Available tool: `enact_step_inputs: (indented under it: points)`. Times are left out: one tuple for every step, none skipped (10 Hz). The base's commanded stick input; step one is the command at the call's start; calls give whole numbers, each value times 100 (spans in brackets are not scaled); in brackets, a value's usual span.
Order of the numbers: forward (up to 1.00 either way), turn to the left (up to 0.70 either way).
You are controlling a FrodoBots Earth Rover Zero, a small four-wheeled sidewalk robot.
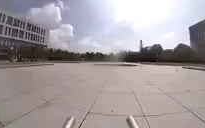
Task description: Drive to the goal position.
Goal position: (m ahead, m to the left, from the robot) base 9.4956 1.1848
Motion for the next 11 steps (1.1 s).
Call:
enact_step_inputs:
  points:
    - [70,4]
    - [70,4]
    - [70,4]
    - [70,4]
    - [70,4]
    - [70,4]
    - [70,4]
    - [70,4]
    - [70,4]
    - [70,4]
    - [70,4]
